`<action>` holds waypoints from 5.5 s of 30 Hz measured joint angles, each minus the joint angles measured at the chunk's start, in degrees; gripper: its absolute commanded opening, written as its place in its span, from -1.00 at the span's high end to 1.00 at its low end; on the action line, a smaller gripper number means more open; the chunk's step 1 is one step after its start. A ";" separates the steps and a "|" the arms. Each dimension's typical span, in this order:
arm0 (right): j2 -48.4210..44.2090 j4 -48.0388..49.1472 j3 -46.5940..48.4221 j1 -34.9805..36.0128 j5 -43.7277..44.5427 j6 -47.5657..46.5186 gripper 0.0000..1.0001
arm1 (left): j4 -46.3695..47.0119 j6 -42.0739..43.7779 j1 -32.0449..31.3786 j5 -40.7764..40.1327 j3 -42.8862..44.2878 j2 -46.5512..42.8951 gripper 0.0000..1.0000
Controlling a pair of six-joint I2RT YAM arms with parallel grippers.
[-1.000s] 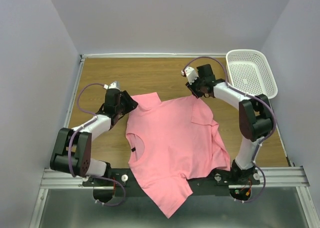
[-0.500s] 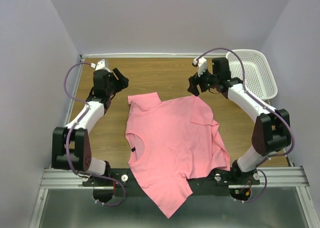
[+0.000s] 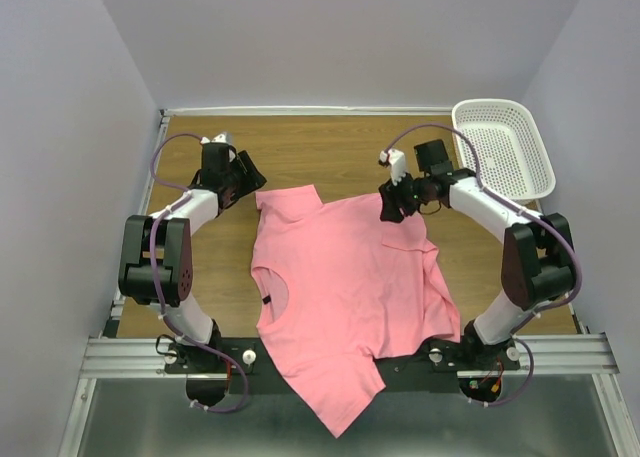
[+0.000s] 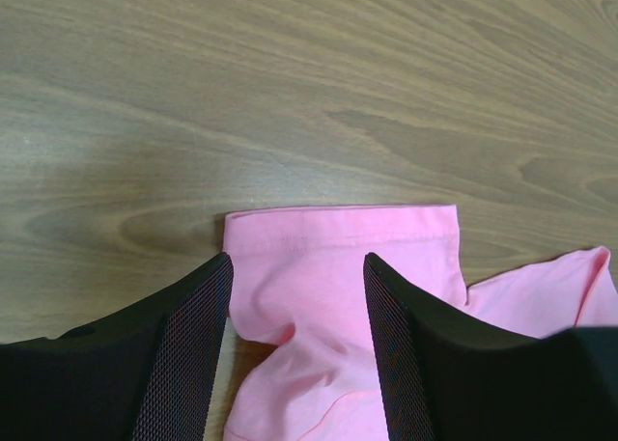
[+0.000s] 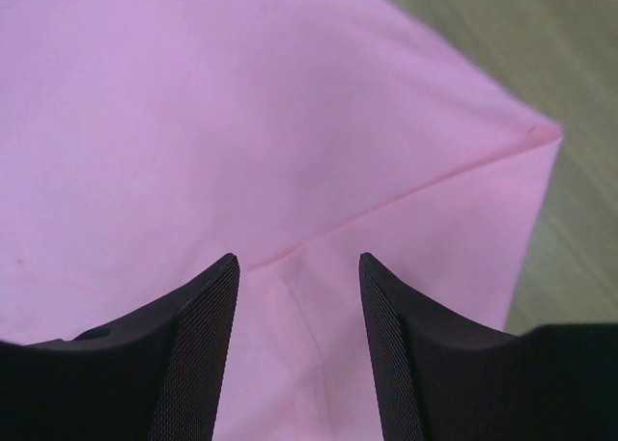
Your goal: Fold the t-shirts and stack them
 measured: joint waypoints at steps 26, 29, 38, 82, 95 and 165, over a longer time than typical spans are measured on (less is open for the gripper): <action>1.66 -3.89 -8.39 10.82 19.06 -0.28 0.63 | -3.74 1.25 0.02 -0.37 -0.35 -0.57 -0.29; 1.64 -3.48 -8.13 10.84 19.80 0.02 0.87 | -3.76 1.29 0.02 -0.37 -0.46 -0.66 -0.29; -2.12 -1.97 -5.44 8.85 24.61 -0.52 0.99 | -3.87 1.92 0.02 -0.42 -0.48 -1.09 -0.29; -2.80 -0.28 1.05 -9.07 -5.55 0.37 -0.64 | -9.38 4.46 0.09 -2.03 10.56 12.70 0.30; -2.86 -0.35 1.05 -9.07 -5.51 0.35 -0.65 | -10.67 6.43 0.09 -1.90 10.71 12.96 1.00; 44.74 -3.41 52.83 -13.27 12.59 14.60 0.99 | -19.58 7.32 12.41 6.12 46.10 32.94 1.00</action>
